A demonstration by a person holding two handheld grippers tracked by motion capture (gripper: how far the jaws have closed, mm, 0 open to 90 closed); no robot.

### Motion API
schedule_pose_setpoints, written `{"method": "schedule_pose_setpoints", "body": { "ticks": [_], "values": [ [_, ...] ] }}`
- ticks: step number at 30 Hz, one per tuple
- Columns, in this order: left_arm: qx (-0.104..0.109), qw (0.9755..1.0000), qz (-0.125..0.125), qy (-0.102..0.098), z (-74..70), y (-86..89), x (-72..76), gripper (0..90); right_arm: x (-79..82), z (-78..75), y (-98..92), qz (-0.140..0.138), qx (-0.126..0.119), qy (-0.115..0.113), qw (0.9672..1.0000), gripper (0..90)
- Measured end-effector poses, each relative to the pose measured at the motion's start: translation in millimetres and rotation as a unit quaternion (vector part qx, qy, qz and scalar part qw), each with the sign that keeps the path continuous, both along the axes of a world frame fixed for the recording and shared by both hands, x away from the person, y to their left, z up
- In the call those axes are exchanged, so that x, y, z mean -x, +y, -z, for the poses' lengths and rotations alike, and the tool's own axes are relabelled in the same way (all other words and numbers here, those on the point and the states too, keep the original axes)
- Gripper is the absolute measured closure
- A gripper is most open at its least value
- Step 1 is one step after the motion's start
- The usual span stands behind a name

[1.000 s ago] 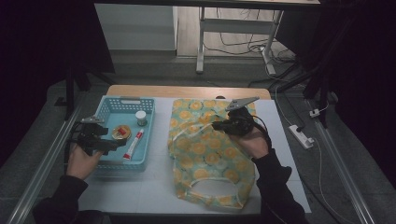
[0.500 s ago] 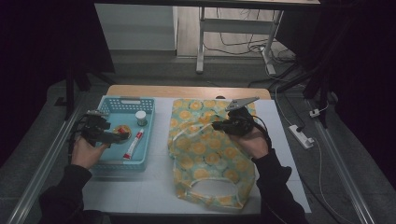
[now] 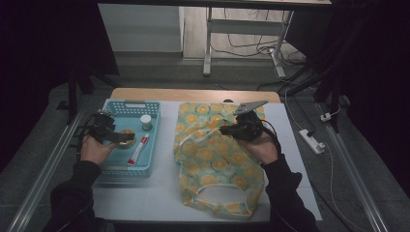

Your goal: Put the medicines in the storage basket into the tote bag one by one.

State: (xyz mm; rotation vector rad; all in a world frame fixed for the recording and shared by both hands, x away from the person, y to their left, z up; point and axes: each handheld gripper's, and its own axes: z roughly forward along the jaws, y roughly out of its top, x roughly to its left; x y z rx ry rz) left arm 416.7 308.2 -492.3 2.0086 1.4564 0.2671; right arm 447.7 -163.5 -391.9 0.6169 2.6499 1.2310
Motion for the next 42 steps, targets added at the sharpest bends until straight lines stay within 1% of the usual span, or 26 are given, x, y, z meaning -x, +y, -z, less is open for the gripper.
{"method": "schedule_pose_setpoints", "body": {
  "ticks": [2,5,9,11,13,14,15,17,19,21,22,24,27,31,32,33,34,35,39,42],
  "values": [
    [-0.006,1.0,-0.001,0.005,2.7,0.2,-4.3,0.0,0.3,0.5,0.8,-0.001,0.001,0.001,1.0,89.5],
    [-0.013,0.9997,-0.002,0.02,7.9,-0.2,-11.3,0.0,0.9,0.6,1.6,-0.001,0.003,0.0,1.0,89.5],
    [-0.024,0.9992,0.0,0.032,14.4,-4.8,-18.9,0.0,1.5,0.1,1.8,-0.003,0.004,-0.002,1.0,89.5],
    [-0.032,0.9987,0.003,0.041,16.9,-6.7,-21.2,0.0,1.5,0.2,1.7,-0.002,0.004,-0.002,1.0,89.5],
    [-0.039,0.9982,0.004,0.045,18.2,-7.5,-22.3,0.0,1.3,0.3,1.5,-0.002,0.003,-0.002,1.0,89.5],
    [-0.042,0.9977,0.005,0.054,19.2,-8.8,-23.5,0.0,1.3,0.3,1.6,-0.002,0.003,-0.001,1.0,89.5],
    [-0.042,0.9977,0.005,0.054,19.2,-8.8,-23.5,0.0,1.3,0.3,1.6,-0.002,0.003,-0.001,1.0,89.5],
    [-0.05,0.9966,0.008,0.065,20.7,-10.6,-25.1,0.0,1.5,1.0,2.7,-0.005,0.004,-0.001,1.0,89.5],
    [-0.062,0.9953,0.009,0.074,22.8,-12.5,-26.5,0.0,1.8,1.2,3.2,-0.005,0.005,0.0,1.0,89.5],
    [-0.068,0.9943,0.007,0.081,23.8,-13.5,-27.8,0.0,2.1,1.2,3.6,-0.006,0.006,0.0,1.0,89.5],
    [-0.07,0.994,0.002,0.084,23.9,-13.9,-28.4,2.6,2.0,1.2,3.5,-0.006,0.006,0.001,1.0,89.5],
    [-0.077,0.9933,-0.004,0.087,24.3,-14.2,-29.2,4.2,1.5,1.5,3.1,-0.006,0.005,0.0,1.0,89.5],
    [-0.079,0.9926,-0.001,0.093,25.6,-15.3,-30.9,6.3,1.2,1.5,2.8,-0.006,0.004,-0.001,1.0,89.5],
    [-0.096,0.9896,-0.004,0.107,28.2,-17.4,-33.2,13.8,1.6,0.9,2.4,-0.006,0.004,-0.001,1.0,89.5],
    [-0.098,0.9892,-0.005,0.109,28.3,-17.5,-33.2,13.8,1.6,0.9,2.4,-0.006,0.004,-0.001,1.0,89.5],
    [-0.1,0.9887,-0.005,0.112,27.9,-17.0,-33.2,15.8,1.6,0.8,2.3,-0.006,0.004,-0.002,1.0,89.5],
    [-0.098,0.9888,-0.007,0.112,27.7,-16.8,-32.7,19.1,1.6,0.8,2.2,-0.006,0.003,-0.002,1.0,89.4],
    [-0.098,0.9884,-0.009,0.116,27.2,-17.4,-32.5,19.8,1.3,1.0,2.0,-0.006,0.004,-0.002,1.0,89.5],
    [-0.098,0.9875,-0.015,0.123,26.4,-18.5,-32.5,20.1,0.7,1.5,1.9,-0.006,0.003,-0.001,1.0,89.4],
    [-0.094,0.9872,-0.017,0.128,25.6,-19.1,-32.2,20.3,0.5,1.8,2.0,-0.004,0.004,0.0,1.0,89.4]
  ]
}}
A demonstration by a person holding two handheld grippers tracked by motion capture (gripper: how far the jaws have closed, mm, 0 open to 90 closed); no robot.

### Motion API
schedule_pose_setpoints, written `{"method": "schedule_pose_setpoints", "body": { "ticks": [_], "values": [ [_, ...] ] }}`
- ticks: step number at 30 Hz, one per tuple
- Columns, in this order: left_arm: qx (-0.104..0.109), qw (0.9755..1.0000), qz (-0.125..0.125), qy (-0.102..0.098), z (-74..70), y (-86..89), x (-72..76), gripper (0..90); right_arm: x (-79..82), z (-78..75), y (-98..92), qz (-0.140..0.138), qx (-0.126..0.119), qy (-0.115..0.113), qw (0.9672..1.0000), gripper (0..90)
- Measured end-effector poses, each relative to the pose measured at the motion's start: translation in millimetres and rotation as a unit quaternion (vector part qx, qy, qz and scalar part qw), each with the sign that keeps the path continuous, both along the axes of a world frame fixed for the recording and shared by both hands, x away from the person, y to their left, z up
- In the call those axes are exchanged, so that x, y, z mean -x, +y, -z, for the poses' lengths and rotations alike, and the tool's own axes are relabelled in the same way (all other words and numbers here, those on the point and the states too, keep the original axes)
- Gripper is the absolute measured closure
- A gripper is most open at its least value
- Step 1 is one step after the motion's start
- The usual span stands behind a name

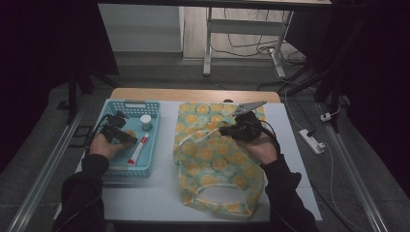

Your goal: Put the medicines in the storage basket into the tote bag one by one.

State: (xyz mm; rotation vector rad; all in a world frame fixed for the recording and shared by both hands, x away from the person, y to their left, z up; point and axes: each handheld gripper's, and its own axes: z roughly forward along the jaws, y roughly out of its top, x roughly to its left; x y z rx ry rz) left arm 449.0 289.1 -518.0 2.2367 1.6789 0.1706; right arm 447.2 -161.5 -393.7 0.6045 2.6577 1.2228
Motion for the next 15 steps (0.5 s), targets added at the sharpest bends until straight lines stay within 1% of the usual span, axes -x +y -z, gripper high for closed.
{"method": "schedule_pose_setpoints", "body": {
  "ticks": [2,6,11,15],
  "values": [
    [0.003,1.0,-0.001,-0.006,-1.9,0.5,0.9,20.3,0.1,-0.3,-0.1,0.001,-0.001,0.0,1.0,89.5],
    [0.021,0.9996,-0.006,-0.018,-6.0,2.3,2.8,20.4,0.0,-0.6,-0.4,0.002,-0.001,0.001,1.0,89.5],
    [0.03,0.999,0.007,-0.031,-11.8,0.1,4.8,20.4,-0.4,-0.4,-0.5,0.003,-0.002,0.001,1.0,89.5],
    [0.046,0.9978,0.012,-0.046,-19.4,0.5,6.9,20.4,-0.3,-0.6,-0.7,0.003,-0.003,0.001,1.0,89.5]
  ]
}}
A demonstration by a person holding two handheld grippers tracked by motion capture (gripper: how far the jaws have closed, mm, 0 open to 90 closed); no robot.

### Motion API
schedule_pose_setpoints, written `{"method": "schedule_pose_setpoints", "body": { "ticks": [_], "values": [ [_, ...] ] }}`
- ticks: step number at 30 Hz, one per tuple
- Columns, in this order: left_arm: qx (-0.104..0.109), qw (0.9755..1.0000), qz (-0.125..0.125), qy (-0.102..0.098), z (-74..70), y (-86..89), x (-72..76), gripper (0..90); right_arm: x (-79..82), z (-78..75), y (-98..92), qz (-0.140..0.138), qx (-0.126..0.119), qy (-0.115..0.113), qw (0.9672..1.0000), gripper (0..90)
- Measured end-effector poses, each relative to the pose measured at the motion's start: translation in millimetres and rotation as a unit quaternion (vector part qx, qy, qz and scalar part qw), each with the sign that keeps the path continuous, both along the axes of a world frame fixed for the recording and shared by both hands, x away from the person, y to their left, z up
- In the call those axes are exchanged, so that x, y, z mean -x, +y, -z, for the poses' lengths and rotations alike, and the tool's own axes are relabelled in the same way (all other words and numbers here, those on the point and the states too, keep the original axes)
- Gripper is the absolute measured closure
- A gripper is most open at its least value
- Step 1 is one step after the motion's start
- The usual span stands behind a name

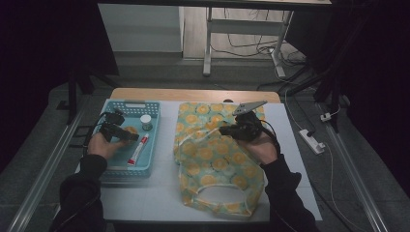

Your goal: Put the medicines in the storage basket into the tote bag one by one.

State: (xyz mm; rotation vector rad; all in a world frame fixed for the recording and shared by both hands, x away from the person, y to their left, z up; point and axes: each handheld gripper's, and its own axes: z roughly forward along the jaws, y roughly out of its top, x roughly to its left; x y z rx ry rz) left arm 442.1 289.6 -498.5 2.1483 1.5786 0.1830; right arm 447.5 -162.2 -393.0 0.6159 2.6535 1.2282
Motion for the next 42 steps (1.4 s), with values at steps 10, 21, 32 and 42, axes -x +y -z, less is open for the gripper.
{"method": "schedule_pose_setpoints", "body": {
  "ticks": [10,21,32,42],
  "values": [
    [0.02,0.9992,0.028,-0.023,-17.5,-6.1,10.9,20.4,0.7,-0.9,-0.2,-0.001,-0.002,-0.002,1.0,89.5],
    [0.038,0.9967,0.056,-0.043,-33.2,-14.2,28.6,20.4,0.6,-0.2,0.5,-0.003,-0.002,-0.003,1.0,89.5],
    [0.053,0.9937,0.082,-0.054,-45.3,-21.4,50.1,20.4,0.0,1.2,1.1,-0.003,-0.002,0.0,1.0,89.5],
    [0.055,0.9901,0.111,-0.066,-51.2,-37.2,70.2,20.4,-0.2,2.1,1.9,-0.003,-0.001,0.0,1.0,89.5]
  ]
}}
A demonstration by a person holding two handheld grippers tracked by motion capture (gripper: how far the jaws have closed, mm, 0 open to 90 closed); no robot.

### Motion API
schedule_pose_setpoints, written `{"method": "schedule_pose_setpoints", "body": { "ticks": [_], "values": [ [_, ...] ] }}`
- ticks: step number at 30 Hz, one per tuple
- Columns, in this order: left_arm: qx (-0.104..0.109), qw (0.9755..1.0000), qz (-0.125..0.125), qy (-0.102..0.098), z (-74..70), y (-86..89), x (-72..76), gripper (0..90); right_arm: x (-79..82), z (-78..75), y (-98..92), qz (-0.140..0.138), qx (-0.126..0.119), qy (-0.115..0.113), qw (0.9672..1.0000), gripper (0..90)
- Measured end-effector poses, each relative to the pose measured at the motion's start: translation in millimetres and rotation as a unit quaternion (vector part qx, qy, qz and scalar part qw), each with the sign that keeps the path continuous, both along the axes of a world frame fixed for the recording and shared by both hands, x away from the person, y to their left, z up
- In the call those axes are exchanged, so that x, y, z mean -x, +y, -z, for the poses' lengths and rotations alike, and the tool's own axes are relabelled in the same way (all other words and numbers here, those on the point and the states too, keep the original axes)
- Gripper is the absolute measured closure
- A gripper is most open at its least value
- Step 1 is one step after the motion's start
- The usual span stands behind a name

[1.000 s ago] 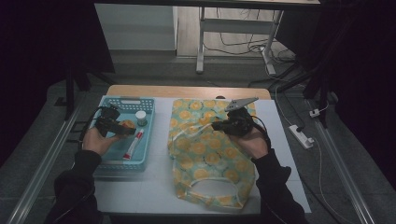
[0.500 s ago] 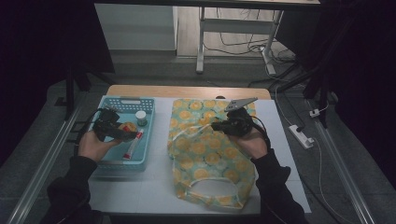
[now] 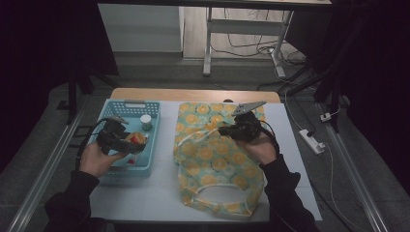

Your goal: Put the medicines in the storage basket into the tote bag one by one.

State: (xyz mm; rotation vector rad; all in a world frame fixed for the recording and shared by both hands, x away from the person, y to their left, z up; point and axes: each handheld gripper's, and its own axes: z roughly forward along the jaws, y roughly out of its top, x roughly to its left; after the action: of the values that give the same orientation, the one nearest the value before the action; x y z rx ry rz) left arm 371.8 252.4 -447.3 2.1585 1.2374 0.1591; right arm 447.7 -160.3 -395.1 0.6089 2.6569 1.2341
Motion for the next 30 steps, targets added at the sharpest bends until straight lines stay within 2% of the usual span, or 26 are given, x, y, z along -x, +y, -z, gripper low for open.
{"method": "schedule_pose_setpoints", "body": {
  "ticks": [9,15,22,30],
  "values": [
    [0.002,0.9993,0.033,-0.017,-12.5,-20.2,16.5,20.4,0.0,0.3,0.3,-0.001,0.0,-0.001,1.0,89.5],
    [0.012,0.9981,0.058,-0.018,-15.1,-35.1,23.9,20.4,-0.1,1.1,0.6,0.0,0.0,0.0,1.0,89.5],
    [0.024,0.9961,0.082,-0.02,-15.7,-49.8,31.1,20.4,-0.6,2.4,1.1,-0.001,0.0,0.0,1.0,89.5],
    [0.026,0.9932,0.11,-0.028,-19.5,-69.9,38.9,20.4,-0.4,3.6,2.0,0.0,0.0,0.0,1.0,89.5]
  ]
}}
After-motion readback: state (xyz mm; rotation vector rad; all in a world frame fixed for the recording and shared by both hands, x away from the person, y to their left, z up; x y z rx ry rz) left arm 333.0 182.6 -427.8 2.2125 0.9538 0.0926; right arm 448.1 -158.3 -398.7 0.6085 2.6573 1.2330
